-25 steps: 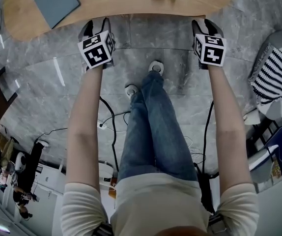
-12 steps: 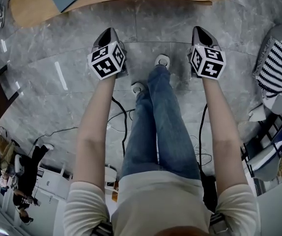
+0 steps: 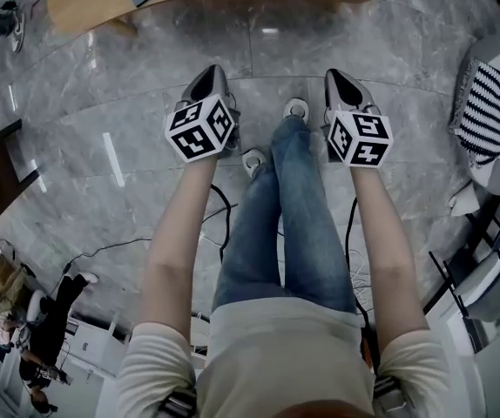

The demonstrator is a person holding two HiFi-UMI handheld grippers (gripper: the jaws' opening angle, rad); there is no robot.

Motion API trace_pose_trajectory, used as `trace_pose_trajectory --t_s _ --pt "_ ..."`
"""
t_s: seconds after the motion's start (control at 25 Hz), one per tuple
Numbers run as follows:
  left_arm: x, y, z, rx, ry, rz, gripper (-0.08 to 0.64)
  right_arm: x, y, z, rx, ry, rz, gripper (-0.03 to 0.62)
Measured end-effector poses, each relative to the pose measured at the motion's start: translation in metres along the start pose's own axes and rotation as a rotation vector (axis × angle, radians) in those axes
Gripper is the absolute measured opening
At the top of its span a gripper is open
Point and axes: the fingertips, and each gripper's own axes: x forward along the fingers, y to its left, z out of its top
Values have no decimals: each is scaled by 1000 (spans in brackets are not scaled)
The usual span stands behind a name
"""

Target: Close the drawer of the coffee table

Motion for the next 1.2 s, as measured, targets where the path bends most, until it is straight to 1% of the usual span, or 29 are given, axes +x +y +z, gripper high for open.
trace_pose_trajectory --t_s 0.2,0.32,0.48,0.6,0.76,0.96,1.08,1.2 --pt "-56 -28 -10 -24 -23 -107 2 -52 37 0 -1 -62 42 0" --pt "-93 -42 -15 -15 -23 -137 2 -83 61 2 1 -83 61 0" --pt "-145 -67 -23 -6 -3 -177 2 -131 93 5 30 -98 99 0" --pt "-186 -85 -23 2 -2 -210 2 -166 119 11 23 -114 124 0" --pt "-241 -103 -22 7 -4 -229 2 -211 147 20 3 -123 153 0" --pt "-292 -119 -7 27 -24 -234 2 -261 169 43 0 -144 196 0" --pt "-315 -132 5 40 -45 -240 2 -287 177 52 -20 -145 220 0" --pt "-331 -146 22 55 -73 -250 2 -302 185 64 -68 -153 234 0"
